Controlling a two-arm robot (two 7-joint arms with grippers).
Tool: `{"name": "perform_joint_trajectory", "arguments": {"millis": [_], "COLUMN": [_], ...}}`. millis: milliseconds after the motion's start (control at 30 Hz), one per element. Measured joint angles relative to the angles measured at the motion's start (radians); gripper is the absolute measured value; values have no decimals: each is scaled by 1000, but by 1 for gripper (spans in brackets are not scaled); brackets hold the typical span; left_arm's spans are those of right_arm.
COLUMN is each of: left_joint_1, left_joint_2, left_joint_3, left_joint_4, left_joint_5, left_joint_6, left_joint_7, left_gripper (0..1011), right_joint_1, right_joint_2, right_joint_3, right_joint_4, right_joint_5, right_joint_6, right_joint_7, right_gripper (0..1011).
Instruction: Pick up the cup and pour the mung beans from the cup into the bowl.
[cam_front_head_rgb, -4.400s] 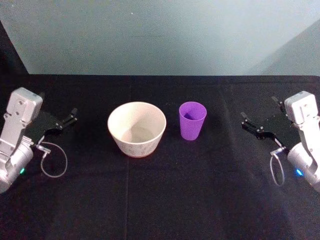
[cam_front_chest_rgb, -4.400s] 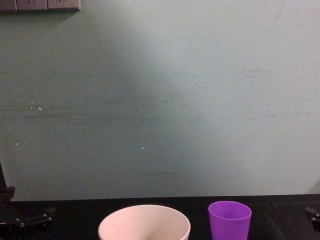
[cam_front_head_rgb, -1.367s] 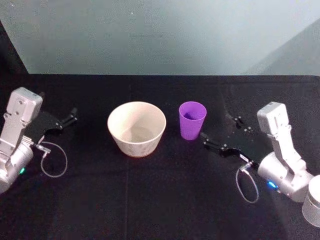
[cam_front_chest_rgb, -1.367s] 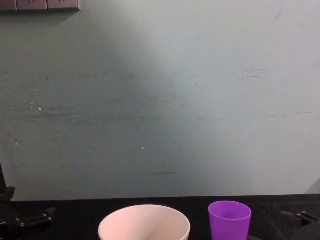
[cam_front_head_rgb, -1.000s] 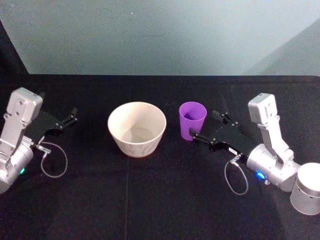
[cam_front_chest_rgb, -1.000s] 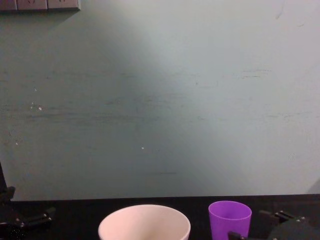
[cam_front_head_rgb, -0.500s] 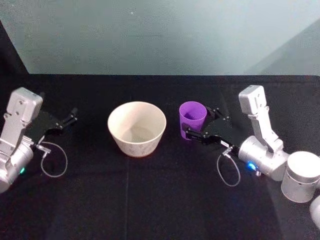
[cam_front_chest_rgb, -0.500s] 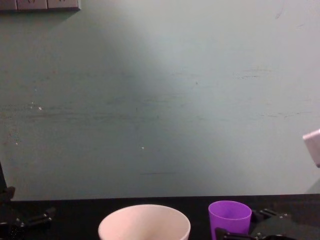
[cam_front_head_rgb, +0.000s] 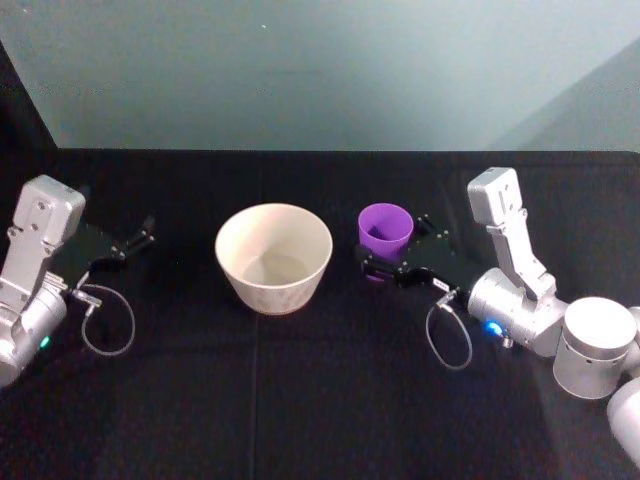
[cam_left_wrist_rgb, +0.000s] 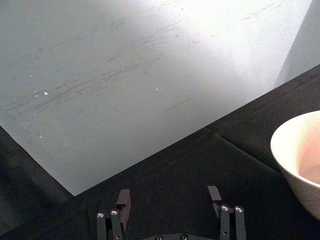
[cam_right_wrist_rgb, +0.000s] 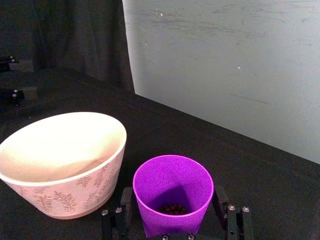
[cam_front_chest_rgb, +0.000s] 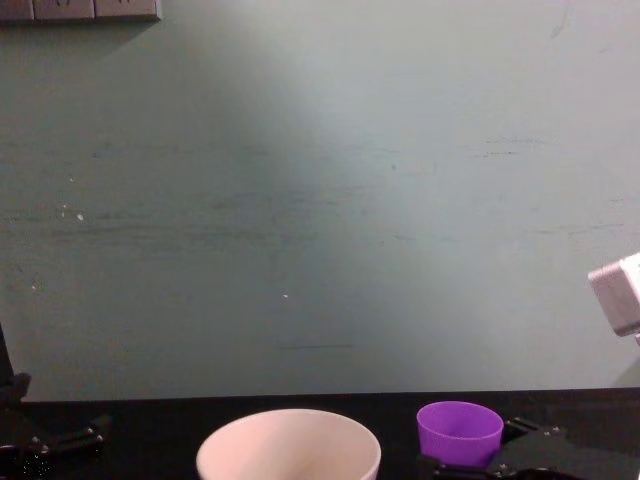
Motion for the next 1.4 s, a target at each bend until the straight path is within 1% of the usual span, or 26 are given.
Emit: {"name": "perform_joint_trajectory", "arguments": {"millis": [433, 500, 633, 667, 700, 733, 800, 867, 1033, 1067, 1100, 1133, 1267, 1300, 1367, 1400], "left_joint_1": [0, 0, 0, 0, 0, 0, 0, 0, 0, 0, 0, 0, 0, 0, 0, 0], "left_joint_2": [0, 0, 0, 0, 0, 0, 0, 0, 0, 0, 0, 0, 0, 0, 0, 0], "left_joint_3": [0, 0, 0, 0, 0, 0, 0, 0, 0, 0, 0, 0, 0, 0, 0, 0], "left_joint_4": [0, 0, 0, 0, 0, 0, 0, 0, 0, 0, 0, 0, 0, 0, 0, 0], "left_joint_5": [0, 0, 0, 0, 0, 0, 0, 0, 0, 0, 0, 0, 0, 0, 0, 0], "left_joint_6": [0, 0, 0, 0, 0, 0, 0, 0, 0, 0, 0, 0, 0, 0, 0, 0], "left_joint_7": [0, 0, 0, 0, 0, 0, 0, 0, 0, 0, 0, 0, 0, 0, 0, 0], "left_gripper": [1000, 1000, 1000, 1000, 1000, 1000, 1000, 1000, 1000, 1000, 1000, 1000, 1000, 1000, 1000, 1000], "right_joint_1": [7, 7, 7, 7, 7, 7, 6, 2, -23, -31, -31, -39, -55, -60, -64, -66], "right_joint_2": [-23, -26, -31, -32, -35, -35, -36, -35, -15, -8, -8, 0, 19, 28, 37, 45], "right_joint_3": [21, 23, 30, 31, 32, 33, 35, 37, 47, 52, 52, 57, 67, 71, 74, 77], "right_joint_4": [21, 24, 27, 28, 28, 28, 27, 18, -61, -87, -87, -118, -187, -218, -247, -272], "right_joint_5": [-21, -23, -26, -26, -27, -28, -32, -34, -39, -38, -38, -35, -26, -23, -19, -14], "right_joint_6": [-10, -11, -12, -12, -11, -11, -11, -11, 13, 24, 24, 38, 82, 106, 130, 153], "right_joint_7": [24, 26, 27, 27, 28, 28, 28, 28, 24, 20, 20, 16, 7, 3, -2, -5], "right_gripper": [994, 964, 862, 862, 812, 790, 762, 755, 732, 728, 724, 723, 722, 721, 722, 721]}}
